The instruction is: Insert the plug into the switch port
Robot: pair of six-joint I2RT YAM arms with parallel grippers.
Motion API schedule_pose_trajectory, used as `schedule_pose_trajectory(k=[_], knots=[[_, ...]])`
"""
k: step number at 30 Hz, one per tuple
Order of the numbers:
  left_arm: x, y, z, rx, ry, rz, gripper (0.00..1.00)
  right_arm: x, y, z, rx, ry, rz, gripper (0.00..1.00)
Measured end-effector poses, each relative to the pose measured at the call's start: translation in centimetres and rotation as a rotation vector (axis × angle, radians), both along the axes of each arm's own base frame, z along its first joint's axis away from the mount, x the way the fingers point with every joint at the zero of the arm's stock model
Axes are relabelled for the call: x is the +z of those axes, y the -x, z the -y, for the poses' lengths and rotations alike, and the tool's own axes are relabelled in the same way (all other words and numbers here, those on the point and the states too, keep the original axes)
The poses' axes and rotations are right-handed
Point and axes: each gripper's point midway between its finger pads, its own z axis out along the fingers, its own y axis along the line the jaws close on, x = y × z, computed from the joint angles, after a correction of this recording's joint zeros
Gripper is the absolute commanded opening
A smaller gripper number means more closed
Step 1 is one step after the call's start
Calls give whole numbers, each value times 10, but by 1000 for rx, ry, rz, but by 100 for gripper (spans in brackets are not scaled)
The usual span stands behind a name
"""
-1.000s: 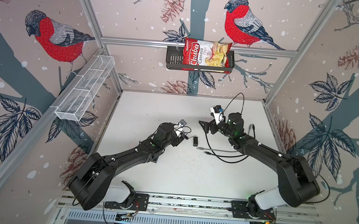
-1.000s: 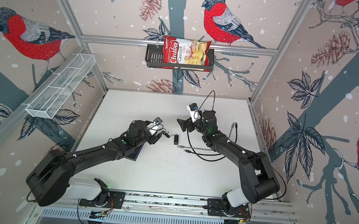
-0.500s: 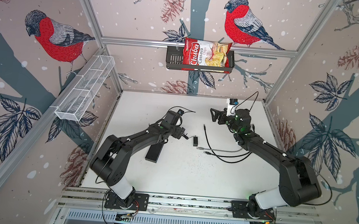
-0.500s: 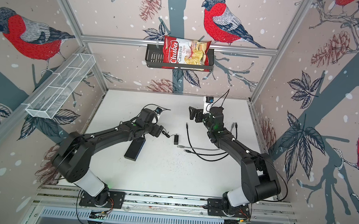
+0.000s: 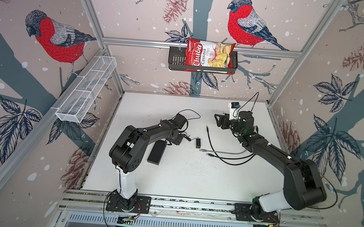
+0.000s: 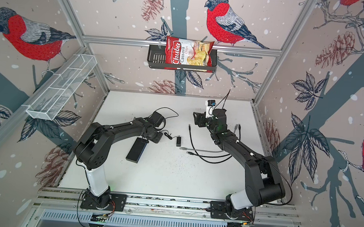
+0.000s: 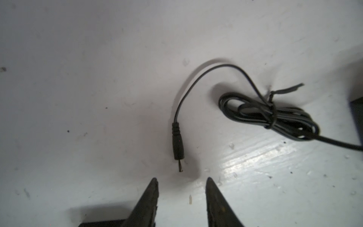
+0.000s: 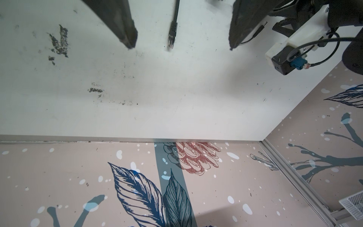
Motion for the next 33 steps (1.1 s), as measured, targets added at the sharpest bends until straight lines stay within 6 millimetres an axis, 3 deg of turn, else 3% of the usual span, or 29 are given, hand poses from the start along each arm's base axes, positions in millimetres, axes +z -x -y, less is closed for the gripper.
schedule_pose_trajectory(k=[8,14,29,33], knots=[[-8,-7,-1,24,-3,-13,33,-5,2,-1,17,-3,-12,69],[-9,-15,4,27,5,-7,20,-7,2,1,13,-2,-16,68],[-11,-17,6,29,14,7,0,-10,1,0,18,-2,-23,68],[-9,-17,5,22,14,18,0,-8,1,-2,31,-5,-20,68]])
